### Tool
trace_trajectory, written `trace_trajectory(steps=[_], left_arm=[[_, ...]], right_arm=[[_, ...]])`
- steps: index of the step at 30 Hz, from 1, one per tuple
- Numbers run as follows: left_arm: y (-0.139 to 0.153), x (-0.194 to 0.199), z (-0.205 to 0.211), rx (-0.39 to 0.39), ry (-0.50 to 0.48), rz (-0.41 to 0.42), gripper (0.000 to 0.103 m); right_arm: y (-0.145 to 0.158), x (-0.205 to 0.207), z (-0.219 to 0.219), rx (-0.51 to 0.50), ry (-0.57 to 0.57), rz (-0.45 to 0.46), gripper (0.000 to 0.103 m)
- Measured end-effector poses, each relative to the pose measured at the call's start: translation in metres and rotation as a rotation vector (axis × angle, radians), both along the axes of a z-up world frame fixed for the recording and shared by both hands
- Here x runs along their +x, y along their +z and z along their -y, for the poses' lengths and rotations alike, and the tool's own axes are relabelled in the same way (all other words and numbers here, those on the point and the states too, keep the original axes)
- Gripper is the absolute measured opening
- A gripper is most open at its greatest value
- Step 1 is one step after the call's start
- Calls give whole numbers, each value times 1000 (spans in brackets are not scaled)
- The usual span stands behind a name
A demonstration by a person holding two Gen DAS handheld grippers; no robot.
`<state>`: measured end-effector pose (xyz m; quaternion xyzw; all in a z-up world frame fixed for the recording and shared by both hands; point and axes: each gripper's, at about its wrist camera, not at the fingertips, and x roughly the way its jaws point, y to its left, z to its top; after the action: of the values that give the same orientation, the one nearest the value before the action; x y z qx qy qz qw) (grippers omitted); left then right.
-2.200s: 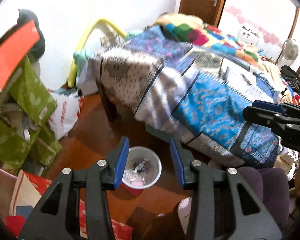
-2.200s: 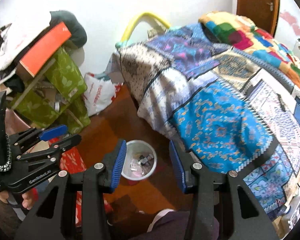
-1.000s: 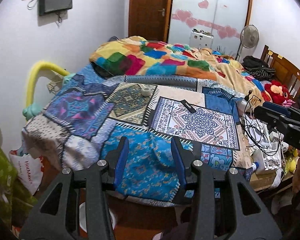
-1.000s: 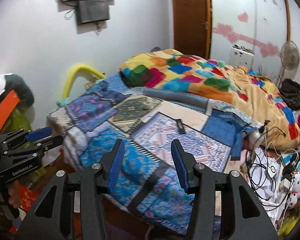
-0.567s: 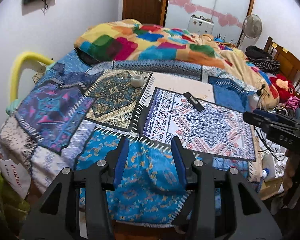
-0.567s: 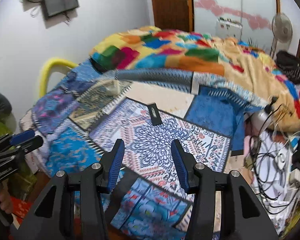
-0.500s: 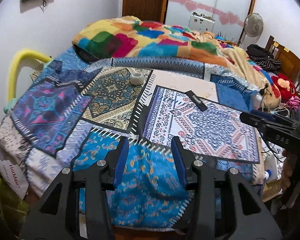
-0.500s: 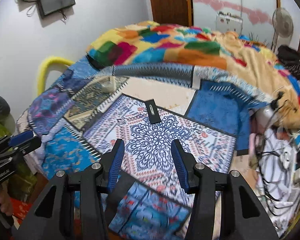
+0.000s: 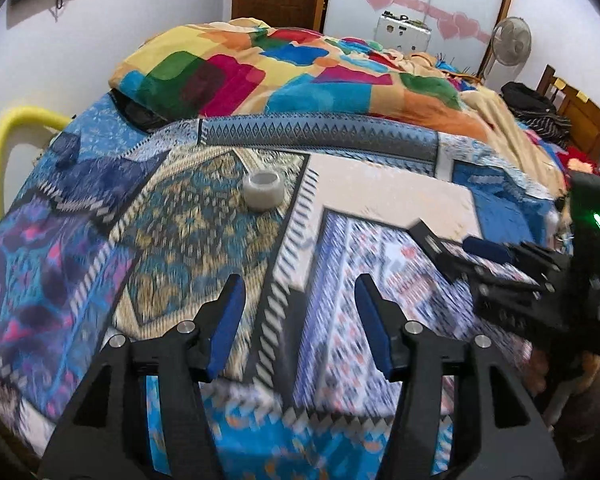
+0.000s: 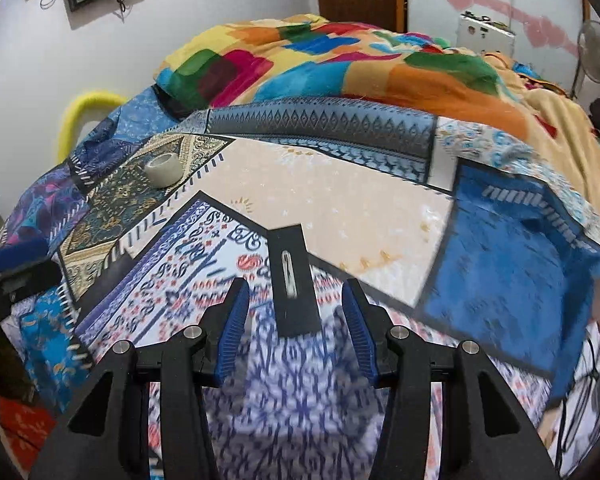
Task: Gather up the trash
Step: 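Grasp the black card with the right tool while the left tool grasps the white tape roll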
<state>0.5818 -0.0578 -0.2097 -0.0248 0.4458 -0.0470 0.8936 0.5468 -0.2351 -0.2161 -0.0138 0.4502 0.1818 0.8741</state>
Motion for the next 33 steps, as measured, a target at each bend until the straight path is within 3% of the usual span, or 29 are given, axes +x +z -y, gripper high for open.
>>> trace_trajectory(steps=[7, 11, 16, 18, 20, 26, 33], left_arm=[[-21, 62, -12, -6, 6, -27, 56], [-35, 85, -20, -7, 39, -32, 56], [-52, 110, -19, -2, 65, -42, 56], [-55, 114, -19, -3, 87, -33, 51], [-55, 115, -16, 12, 93, -17, 38], [-47, 99, -8, 32, 61, -1, 38], [-17, 55, -5, 13, 20, 9, 38]], right_arm=[[-12, 7, -12, -78, 31, 44, 43], [-12, 1, -22, -121, 74, 78, 23], [-12, 3, -22, -113, 82, 78, 23], [-12, 2, -21, -115, 82, 81, 22], [-13, 2, -21, -112, 82, 81, 22], [-14, 9, -20, -108, 49, 75, 22], [-13, 12, -16, -103, 17, 36, 22]])
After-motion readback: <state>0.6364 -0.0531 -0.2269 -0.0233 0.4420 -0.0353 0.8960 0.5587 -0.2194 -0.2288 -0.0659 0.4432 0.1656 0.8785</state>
